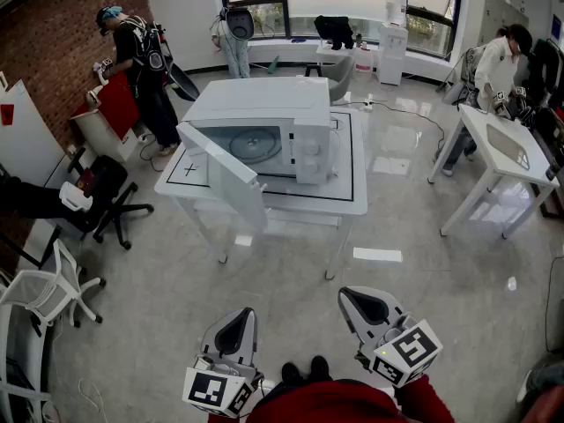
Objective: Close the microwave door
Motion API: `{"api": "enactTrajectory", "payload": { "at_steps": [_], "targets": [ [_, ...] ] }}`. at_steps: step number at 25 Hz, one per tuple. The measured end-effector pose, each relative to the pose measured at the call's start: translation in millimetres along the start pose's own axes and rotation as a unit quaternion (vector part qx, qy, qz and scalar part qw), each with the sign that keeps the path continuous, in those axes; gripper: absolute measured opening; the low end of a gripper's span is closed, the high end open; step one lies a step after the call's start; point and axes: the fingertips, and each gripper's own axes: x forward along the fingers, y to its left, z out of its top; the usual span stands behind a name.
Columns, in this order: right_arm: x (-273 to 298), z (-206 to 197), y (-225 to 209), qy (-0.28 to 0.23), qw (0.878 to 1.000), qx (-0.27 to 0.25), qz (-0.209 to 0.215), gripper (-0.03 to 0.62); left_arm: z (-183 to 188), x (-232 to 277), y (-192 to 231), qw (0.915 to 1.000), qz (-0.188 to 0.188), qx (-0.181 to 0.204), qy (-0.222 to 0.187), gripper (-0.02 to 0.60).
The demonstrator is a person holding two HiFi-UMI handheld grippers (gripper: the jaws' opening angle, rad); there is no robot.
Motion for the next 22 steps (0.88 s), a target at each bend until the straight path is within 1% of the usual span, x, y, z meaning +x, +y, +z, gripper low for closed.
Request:
{"api": "enactTrajectory", "payload": {
  "at_steps": [8,15,22],
  "targets": [
    [1,-3,6,0.002,1.000,0.004,0.005,0.012,-1,-5,-2,1.0000,0.001,0.000,-0.001,0.011],
    [-4,-5,6,-0.001,1.000,0.010,-0.001,0.012,-4,-8,-7,1.0000,-0.004,0.000,0.001,0.011],
    [-12,-9,3,-0.002,1.000,0.017,-0.006,0.012,-10,-5,-12,0.9999,-0.010,-0.011,0.006,0.011]
  ]
}}
